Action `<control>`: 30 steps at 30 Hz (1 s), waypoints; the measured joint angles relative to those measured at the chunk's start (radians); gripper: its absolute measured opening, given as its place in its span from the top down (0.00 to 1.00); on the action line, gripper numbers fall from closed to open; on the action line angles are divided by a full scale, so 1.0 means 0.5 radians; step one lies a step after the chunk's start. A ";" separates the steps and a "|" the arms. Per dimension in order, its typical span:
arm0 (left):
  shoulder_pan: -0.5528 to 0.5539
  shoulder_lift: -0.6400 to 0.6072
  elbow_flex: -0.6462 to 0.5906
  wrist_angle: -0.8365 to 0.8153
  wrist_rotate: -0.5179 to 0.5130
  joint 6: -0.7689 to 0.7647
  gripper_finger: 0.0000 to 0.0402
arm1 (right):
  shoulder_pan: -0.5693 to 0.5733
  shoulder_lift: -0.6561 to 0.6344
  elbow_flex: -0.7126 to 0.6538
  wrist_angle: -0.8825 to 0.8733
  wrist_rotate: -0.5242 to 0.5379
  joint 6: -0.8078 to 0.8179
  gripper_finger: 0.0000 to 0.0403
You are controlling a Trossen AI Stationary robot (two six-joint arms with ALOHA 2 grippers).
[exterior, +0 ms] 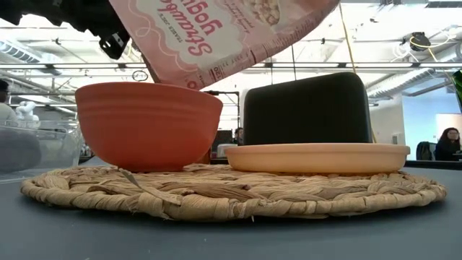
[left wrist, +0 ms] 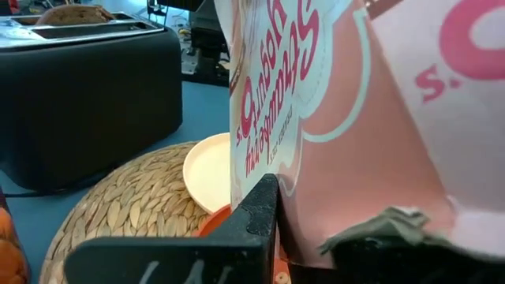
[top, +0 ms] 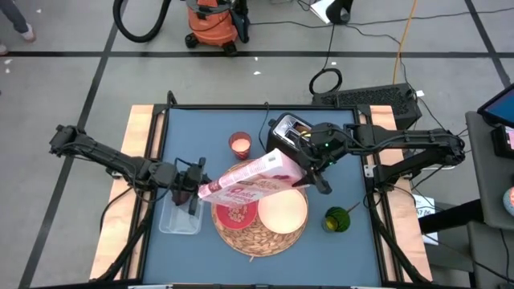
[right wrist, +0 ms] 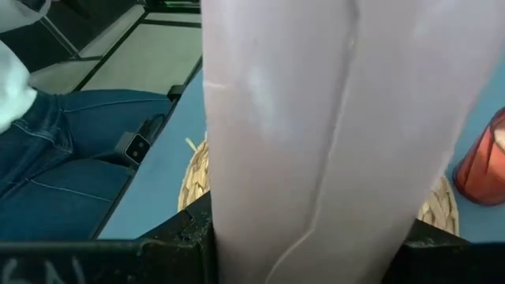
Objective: Arrange a breakfast setting
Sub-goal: Pour the cereal from the cereal box into the orange bowl
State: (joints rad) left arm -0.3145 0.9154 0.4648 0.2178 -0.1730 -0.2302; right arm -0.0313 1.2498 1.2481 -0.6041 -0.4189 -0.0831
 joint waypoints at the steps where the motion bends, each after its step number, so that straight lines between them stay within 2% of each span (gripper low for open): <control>1: 0.000 0.000 0.000 -0.002 0.000 0.000 0.96 | 0.000 0.002 -0.006 -0.004 0.000 0.015 0.56; 9: 0.000 -0.002 0.002 0.003 0.005 -0.001 0.96 | 0.000 -0.036 0.005 0.120 -0.001 0.023 0.56; 30: 0.000 0.001 0.002 -0.029 0.014 -0.006 0.96 | 0.000 -0.030 -0.013 0.071 0.007 0.034 0.58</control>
State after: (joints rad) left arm -0.3145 0.9161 0.4656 0.2035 -0.1662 -0.2333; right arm -0.0311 1.2348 1.2417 -0.5686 -0.4156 -0.0661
